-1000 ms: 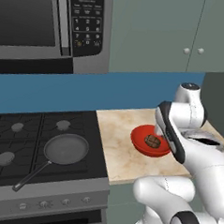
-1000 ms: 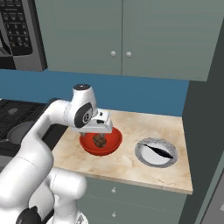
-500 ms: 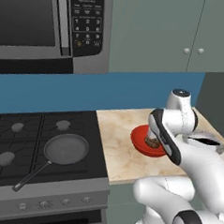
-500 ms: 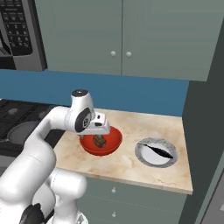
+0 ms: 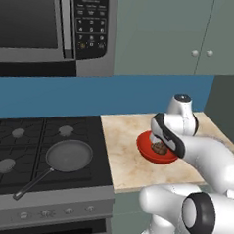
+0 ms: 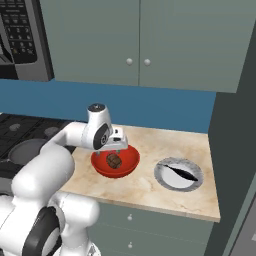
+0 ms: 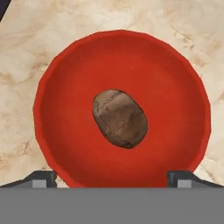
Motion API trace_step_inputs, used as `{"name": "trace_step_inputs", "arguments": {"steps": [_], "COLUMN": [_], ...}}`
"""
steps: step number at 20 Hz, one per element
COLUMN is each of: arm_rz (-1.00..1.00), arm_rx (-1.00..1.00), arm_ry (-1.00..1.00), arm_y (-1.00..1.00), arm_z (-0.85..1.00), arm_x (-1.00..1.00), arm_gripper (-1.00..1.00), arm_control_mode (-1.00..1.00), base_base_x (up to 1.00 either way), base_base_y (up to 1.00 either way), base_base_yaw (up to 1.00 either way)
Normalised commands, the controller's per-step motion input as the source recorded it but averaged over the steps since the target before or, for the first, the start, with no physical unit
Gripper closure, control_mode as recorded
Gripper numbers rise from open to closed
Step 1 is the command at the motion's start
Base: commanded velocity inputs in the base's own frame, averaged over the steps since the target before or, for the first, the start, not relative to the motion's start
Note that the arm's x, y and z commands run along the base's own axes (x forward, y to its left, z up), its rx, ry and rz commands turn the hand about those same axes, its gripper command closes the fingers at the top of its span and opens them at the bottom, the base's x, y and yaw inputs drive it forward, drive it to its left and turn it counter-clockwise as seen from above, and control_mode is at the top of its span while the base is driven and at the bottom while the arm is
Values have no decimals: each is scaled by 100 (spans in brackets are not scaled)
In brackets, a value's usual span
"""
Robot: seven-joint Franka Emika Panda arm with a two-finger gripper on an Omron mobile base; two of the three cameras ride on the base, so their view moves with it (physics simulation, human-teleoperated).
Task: Place the fish on the plate and place the potato on the same plate.
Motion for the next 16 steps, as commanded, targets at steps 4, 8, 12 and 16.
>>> {"name": "trace_step_inputs", "arguments": {"steps": [4,8,12,16], "arm_rz": [8,6,4,0], "arm_rx": [0,0,0,0], "arm_ry": [-1,-5,-3,0], "arm_y": [0,0,0,0], "arm_z": [-21,-29,-27,-22], "arm_x": [18,13,5,0], "arm_gripper": [-100,-100,-100,-100], "arm_control_mode": [-100,-100,-100,-100], "base_base_x": [0,0,0,0], "base_base_y": [0,0,0,0], "base_base_yaw": [0,0,0,0]}}
